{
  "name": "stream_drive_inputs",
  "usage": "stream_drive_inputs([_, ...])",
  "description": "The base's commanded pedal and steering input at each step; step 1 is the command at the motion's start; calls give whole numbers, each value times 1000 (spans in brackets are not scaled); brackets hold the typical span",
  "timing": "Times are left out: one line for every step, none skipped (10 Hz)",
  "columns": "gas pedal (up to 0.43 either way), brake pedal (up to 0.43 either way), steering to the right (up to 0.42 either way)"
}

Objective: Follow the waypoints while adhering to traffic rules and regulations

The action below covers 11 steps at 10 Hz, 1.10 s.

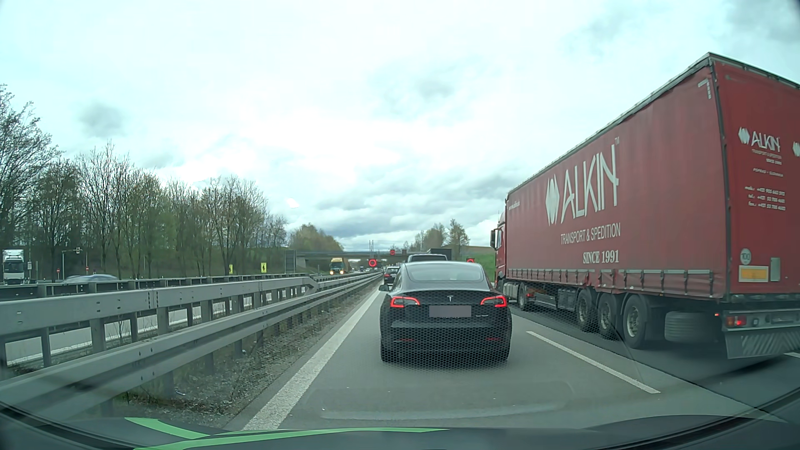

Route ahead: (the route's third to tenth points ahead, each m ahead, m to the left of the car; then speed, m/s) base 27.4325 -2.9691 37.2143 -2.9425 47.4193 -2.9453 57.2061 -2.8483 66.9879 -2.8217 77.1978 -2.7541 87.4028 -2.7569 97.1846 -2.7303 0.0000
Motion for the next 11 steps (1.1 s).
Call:
stream_drive_inputs([0,317,-7])
stream_drive_inputs([0,317,-7])
stream_drive_inputs([0,317,-7])
stream_drive_inputs([0,317,-7])
stream_drive_inputs([0,317,-7])
stream_drive_inputs([0,317,-7])
stream_drive_inputs([0,317,-7])
stream_drive_inputs([0,317,-7])
stream_drive_inputs([0,317,-7])
stream_drive_inputs([0,268,-7])
stream_drive_inputs([0,171,-7])
